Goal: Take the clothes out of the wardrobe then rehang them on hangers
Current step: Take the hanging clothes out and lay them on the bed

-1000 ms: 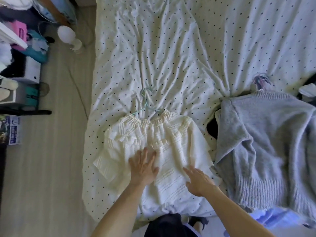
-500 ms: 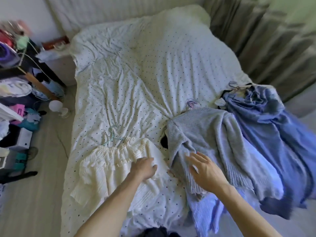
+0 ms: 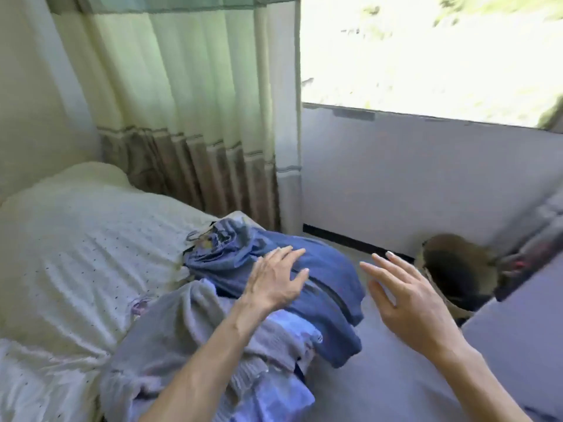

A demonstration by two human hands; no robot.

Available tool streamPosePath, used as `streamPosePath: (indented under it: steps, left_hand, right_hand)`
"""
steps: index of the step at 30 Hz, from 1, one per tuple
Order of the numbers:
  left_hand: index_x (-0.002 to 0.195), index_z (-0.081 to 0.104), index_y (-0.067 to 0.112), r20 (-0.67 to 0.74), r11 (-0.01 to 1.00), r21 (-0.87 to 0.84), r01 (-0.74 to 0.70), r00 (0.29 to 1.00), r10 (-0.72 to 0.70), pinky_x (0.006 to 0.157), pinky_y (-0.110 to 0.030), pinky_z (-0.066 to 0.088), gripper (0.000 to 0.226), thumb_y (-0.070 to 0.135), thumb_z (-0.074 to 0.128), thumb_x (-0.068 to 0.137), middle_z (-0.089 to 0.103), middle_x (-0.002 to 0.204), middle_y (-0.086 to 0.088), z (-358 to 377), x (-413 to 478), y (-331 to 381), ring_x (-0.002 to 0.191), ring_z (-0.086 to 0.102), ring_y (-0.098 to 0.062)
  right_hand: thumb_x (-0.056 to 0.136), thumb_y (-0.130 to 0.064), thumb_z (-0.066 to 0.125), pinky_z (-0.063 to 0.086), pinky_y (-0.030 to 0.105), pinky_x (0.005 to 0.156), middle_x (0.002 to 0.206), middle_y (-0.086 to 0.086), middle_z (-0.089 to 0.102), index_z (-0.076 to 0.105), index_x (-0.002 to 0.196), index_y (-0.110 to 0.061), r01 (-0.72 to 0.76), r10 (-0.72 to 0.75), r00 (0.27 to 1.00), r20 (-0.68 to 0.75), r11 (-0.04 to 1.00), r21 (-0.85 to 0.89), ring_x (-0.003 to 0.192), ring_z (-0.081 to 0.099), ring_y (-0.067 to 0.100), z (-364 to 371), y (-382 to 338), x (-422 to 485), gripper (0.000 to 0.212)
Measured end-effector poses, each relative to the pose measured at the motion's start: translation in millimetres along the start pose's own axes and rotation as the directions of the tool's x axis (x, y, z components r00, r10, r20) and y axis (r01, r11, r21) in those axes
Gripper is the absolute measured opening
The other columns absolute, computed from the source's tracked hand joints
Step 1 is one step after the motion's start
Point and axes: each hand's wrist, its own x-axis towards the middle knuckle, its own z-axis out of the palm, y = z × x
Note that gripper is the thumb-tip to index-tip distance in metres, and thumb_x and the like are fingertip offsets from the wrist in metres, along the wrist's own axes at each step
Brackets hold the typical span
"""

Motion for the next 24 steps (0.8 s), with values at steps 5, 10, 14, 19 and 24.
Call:
streamPosePath:
  steps: [5,10,14,19,24]
  left_hand:
    - [0.149,0.041,0.037,0.035,0.939,0.034,-0.342,0.939,0.341,0.12,-0.035,0.021,0.051,0.049,0.048,0.099,0.036,0.158,0.008,17.7,78.9,134.5,0.147,0.027,-0.013]
    - [0.145,0.045,0.044,0.146,0.804,-0.042,-0.593,0.793,0.592,0.119,-0.029,0.023,0.047,0.048,0.05,0.098,0.04,0.155,0.013,60.8,125.7,250.6,0.144,0.031,-0.009]
    - [0.146,0.044,0.041,0.274,0.637,-0.125,-0.761,0.59,0.759,0.116,-0.028,0.028,0.048,0.044,0.05,0.099,0.041,0.154,0.013,103.4,140.5,340.8,0.142,0.035,-0.013]
    - [0.148,0.041,0.04,0.305,0.37,-0.208,-0.905,0.299,0.904,0.115,-0.029,0.03,0.048,0.046,0.046,0.101,0.042,0.153,0.014,135.0,139.1,437.2,0.14,0.038,-0.015]
    - [0.149,0.036,0.045,0.325,0.168,-0.309,-0.936,0.062,0.944,0.114,-0.03,0.032,0.049,0.046,0.044,0.101,0.036,0.155,0.019,159.1,115.1,515.6,0.142,0.035,-0.012]
  right_hand:
    - [0.097,-0.028,0.06,0.034,0.036,0.116,0.143,-0.009,0.056,0.065,0.131,-0.031,-0.316,0.303,0.937,-0.173,0.947,-0.057,0.143,0.037,0.012,-74.5,78.0,-30.2,0.034]
    - [0.099,-0.035,0.054,0.031,0.033,0.117,0.145,-0.017,0.051,0.061,0.133,-0.04,-0.576,0.536,0.792,-0.29,0.815,-0.068,0.145,0.03,0.004,-126.8,130.8,-76.7,0.035]
    - [0.099,-0.032,0.055,0.032,0.033,0.117,0.144,-0.013,0.054,0.062,0.132,-0.036,-0.746,0.657,0.633,-0.41,0.659,-0.095,0.144,0.034,0.006,-164.7,157.9,-116.1,0.034]
    - [0.099,-0.03,0.057,0.034,0.038,0.116,0.142,-0.009,0.057,0.065,0.132,-0.03,-0.896,0.706,0.403,-0.582,0.435,-0.092,0.142,0.038,0.01,-199.3,169.0,-158.1,0.034]
    - [0.1,-0.031,0.055,0.031,0.034,0.117,0.143,-0.006,0.056,0.063,0.134,-0.028,-0.979,0.711,0.176,-0.681,0.197,-0.048,0.142,0.04,0.015,-216.2,163.5,-204.2,0.035]
